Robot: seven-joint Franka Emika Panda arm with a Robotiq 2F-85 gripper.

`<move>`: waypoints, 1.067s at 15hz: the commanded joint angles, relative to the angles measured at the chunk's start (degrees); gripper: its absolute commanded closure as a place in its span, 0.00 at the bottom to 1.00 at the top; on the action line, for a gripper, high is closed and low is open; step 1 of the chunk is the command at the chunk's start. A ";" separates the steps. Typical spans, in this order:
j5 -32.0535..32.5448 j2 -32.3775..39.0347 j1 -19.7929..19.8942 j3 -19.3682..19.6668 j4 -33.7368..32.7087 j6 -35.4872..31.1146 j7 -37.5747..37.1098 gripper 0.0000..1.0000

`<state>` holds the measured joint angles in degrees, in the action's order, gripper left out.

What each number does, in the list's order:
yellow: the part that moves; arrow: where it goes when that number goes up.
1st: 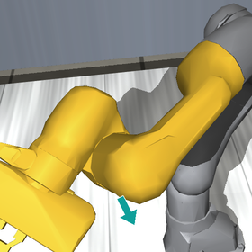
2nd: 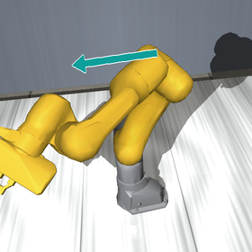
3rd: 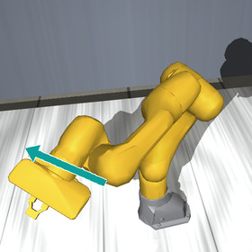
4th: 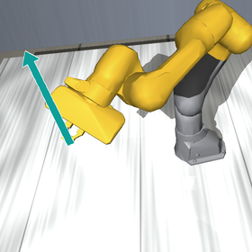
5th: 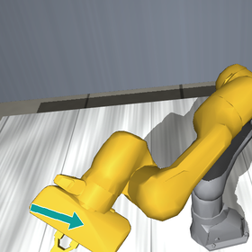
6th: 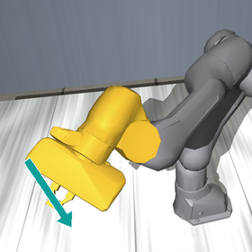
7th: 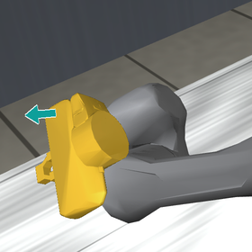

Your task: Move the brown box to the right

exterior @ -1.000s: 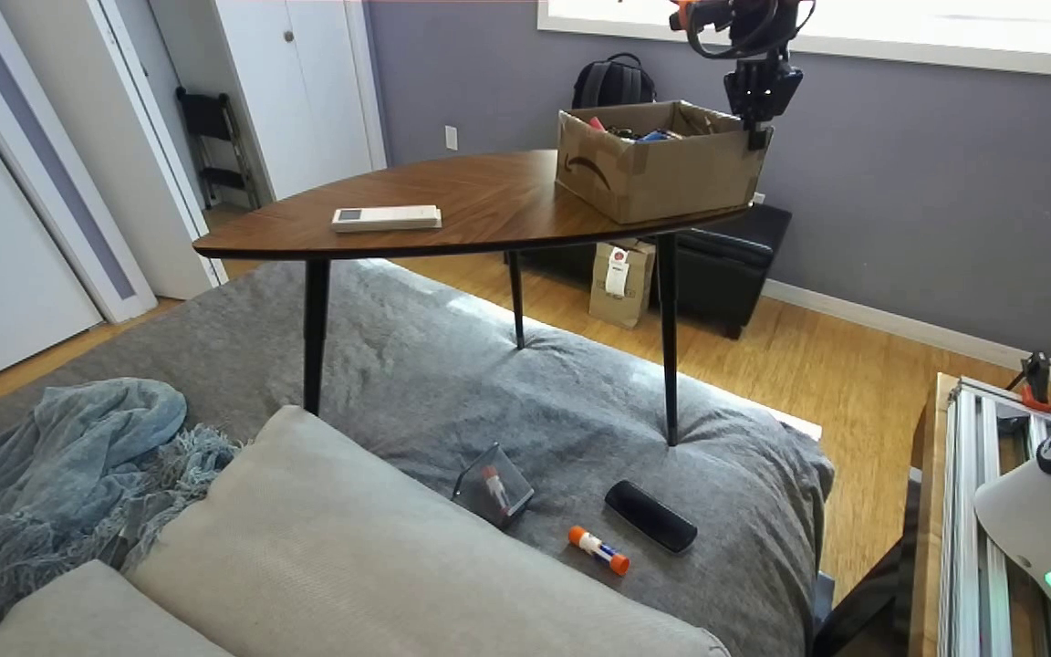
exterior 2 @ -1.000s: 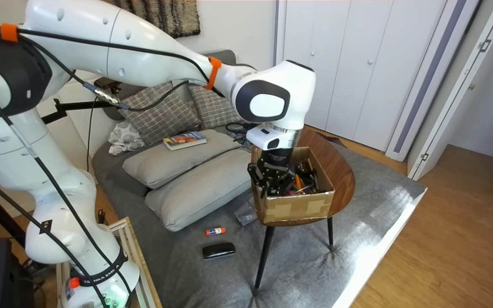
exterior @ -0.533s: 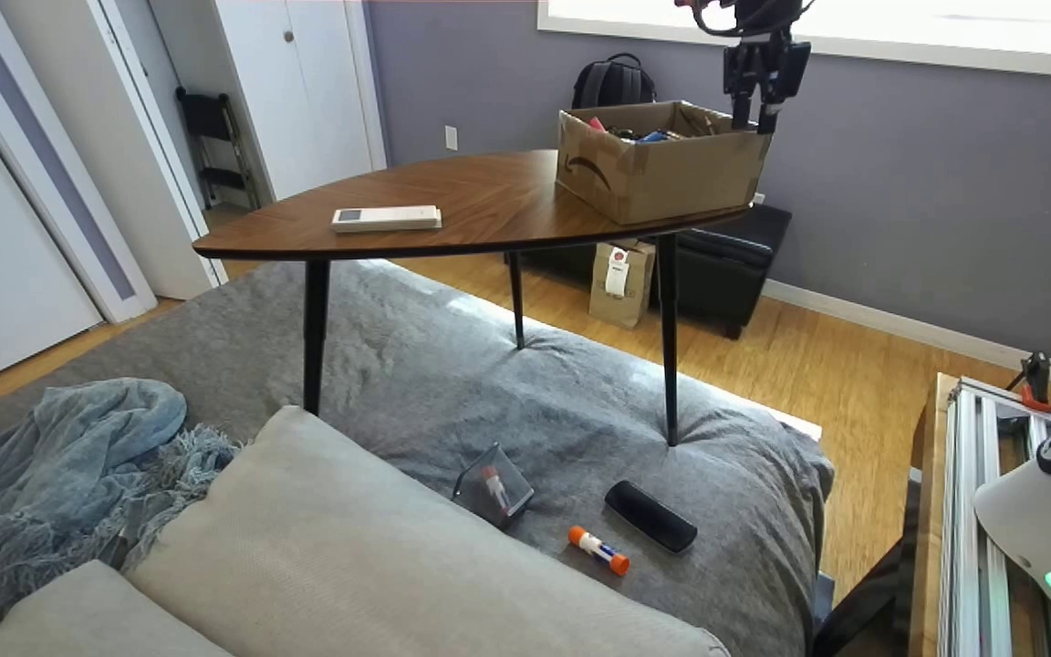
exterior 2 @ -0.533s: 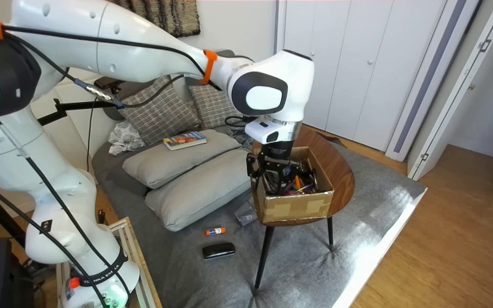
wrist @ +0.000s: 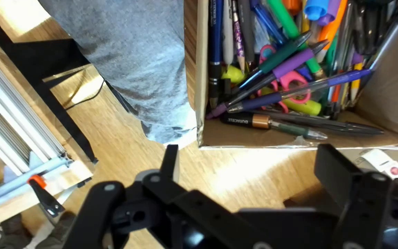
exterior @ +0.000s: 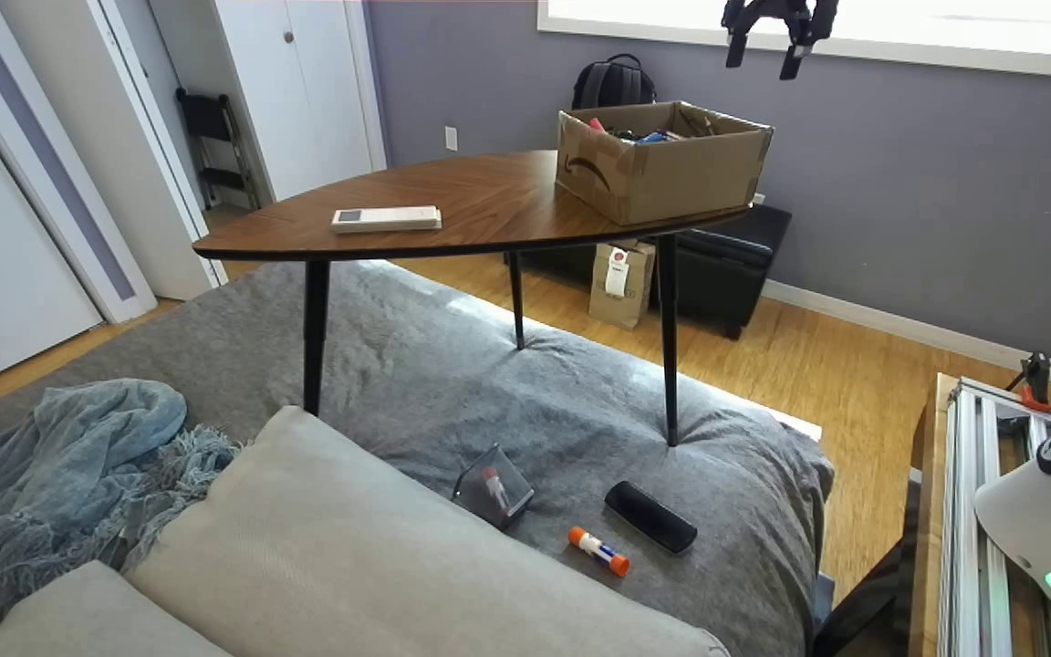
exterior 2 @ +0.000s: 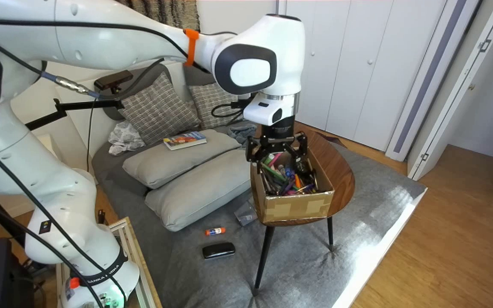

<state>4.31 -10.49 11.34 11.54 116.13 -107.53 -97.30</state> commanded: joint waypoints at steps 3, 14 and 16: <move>1.52 -1.43 0.45 -0.46 -3.80 -0.06 16.91 0.00; 6.23 -1.08 0.92 -1.94 -4.55 -6.94 38.05 0.00; 6.23 -1.09 0.93 -1.98 -4.55 -8.17 40.92 0.00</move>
<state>10.78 -11.68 11.39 10.33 111.74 -115.81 -56.56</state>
